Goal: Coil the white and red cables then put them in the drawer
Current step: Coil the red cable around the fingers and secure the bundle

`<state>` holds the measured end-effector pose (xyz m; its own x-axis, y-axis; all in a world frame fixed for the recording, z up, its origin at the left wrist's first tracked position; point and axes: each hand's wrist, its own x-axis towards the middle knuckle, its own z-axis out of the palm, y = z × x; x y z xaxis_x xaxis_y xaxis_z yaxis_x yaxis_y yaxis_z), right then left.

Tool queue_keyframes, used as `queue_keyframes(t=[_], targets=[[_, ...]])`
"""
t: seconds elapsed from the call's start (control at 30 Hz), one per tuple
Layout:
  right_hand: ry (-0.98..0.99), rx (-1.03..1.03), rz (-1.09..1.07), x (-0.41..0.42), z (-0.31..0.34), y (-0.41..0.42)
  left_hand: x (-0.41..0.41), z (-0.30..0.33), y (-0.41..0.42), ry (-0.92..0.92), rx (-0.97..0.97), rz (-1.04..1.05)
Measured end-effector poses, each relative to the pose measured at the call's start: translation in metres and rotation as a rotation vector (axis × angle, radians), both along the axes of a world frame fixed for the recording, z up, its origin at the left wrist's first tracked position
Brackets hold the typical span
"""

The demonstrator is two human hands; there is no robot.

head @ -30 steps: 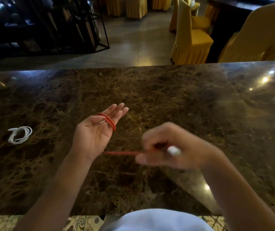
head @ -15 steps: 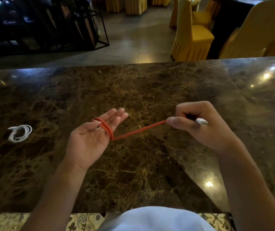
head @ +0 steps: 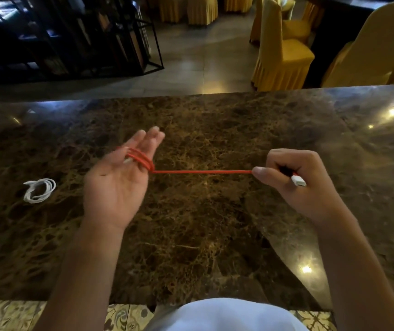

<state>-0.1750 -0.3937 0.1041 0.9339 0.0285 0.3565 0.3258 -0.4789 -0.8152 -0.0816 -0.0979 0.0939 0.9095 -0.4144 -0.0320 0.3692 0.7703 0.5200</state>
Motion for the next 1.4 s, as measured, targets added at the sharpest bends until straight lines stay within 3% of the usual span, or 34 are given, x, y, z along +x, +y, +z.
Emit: queue_keyframes(t=[0.13, 0.33, 0.5, 0.57, 0.7, 0.77, 0.9, 1.03, 1.1, 1.27, 1.33, 1.4], targets=[[-0.100, -0.118, 0.188, -0.007, 0.026, 0.025, -0.019, -0.031, -0.041, -0.231, 0.597, -0.111], [-0.167, -0.119, 0.266, 0.006, 0.048, 0.024, -0.060, -0.028, -0.072, -0.695, 0.870, -0.761], [-0.028, 0.174, 0.287, 0.029, 0.028, 0.019, -0.080, 0.010, -0.076, -0.743, 0.710, -0.957], [0.028, 0.301, 0.311, 0.032, 0.014, 0.018, -0.083, 0.027, -0.071, -0.736, 0.562, -0.909], [0.268, 0.333, 0.203, 0.032, -0.026, 0.039, -0.075, 0.039, -0.068, -0.657, 0.276, -0.722], [0.327, 0.387, 0.072, 0.032, -0.040, 0.053, -0.067, 0.043, -0.065, -0.552, 0.102, -0.622], [0.269, 0.577, 0.118, 0.020, -0.041, 0.074, -0.041, 0.045, -0.053, -0.224, -0.200, -0.504], [0.159, 0.671, -0.111, 0.014, -0.041, 0.067, -0.022, 0.026, -0.042, -0.161, -0.085, -0.357], [0.113, 0.539, -0.075, 0.007, -0.035, 0.066, -0.015, 0.014, -0.039, -0.138, -0.032, -0.306], [-0.004, -0.080, 0.201, -0.013, -0.029, 0.097, -0.009, -0.011, -0.051, -0.127, 0.200, -0.251], [0.059, -0.158, 0.240, -0.014, -0.022, 0.103, -0.016, -0.020, -0.059, -0.141, 0.336, -0.322], [0.202, -0.072, 0.227, -0.013, -0.016, 0.097, -0.024, -0.029, -0.060, -0.130, 0.398, -0.378]])
